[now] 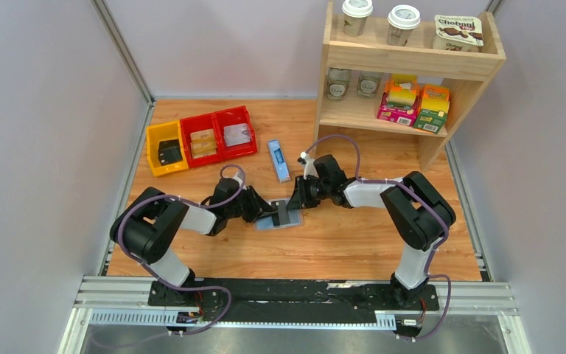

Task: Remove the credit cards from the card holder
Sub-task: Remove the credit card from the card holder.

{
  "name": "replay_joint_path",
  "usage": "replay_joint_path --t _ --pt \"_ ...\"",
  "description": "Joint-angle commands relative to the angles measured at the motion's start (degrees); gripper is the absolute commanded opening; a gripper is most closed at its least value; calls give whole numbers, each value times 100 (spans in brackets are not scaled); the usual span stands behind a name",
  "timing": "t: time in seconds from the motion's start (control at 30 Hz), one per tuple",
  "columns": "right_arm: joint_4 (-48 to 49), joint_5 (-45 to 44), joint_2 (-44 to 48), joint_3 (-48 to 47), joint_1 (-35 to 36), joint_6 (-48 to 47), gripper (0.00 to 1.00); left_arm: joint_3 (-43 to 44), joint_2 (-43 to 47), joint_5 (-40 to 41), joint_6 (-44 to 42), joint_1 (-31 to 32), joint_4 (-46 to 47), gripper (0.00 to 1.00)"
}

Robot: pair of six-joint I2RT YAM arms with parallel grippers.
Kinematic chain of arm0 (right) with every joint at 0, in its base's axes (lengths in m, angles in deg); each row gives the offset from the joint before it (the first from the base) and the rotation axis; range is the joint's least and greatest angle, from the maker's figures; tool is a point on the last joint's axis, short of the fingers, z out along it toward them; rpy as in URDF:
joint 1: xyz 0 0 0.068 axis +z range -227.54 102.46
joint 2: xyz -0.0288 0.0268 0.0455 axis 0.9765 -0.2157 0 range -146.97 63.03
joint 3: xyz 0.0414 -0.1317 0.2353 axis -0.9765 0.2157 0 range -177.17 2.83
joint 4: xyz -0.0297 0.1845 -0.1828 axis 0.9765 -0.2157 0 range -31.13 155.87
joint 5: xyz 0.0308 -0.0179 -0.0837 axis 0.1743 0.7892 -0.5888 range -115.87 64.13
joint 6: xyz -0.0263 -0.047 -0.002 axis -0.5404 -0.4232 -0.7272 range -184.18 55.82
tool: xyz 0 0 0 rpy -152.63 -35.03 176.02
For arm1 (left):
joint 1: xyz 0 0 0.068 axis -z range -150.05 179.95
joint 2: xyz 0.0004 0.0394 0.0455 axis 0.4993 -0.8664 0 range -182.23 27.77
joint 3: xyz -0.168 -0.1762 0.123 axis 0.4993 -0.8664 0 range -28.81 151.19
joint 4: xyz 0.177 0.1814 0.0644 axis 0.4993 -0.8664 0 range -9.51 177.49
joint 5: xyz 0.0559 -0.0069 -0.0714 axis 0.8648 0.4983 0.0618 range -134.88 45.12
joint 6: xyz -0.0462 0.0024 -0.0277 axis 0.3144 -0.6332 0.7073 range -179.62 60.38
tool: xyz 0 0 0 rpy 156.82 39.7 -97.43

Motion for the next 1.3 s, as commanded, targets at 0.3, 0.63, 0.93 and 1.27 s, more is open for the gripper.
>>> replay_joint_path --t 0.3,0.63,0.93,1.27 --pt "-160 -348 -238 271 -114 -145 20 -178 628 350 -305 -118 -402 0" --pt "-257 -321 -186 227 -123 -145 20 -284 2515 1113 -972 -223 -2114 0" --pt "-609 -93 244 -124 -123 -172 27 -63 4425 2317 -798 -715 -3277 0" --pt "-1285 -294 1606 -424 -334 -119 54 191 4480 2688 -78 -1804 -2725 0"
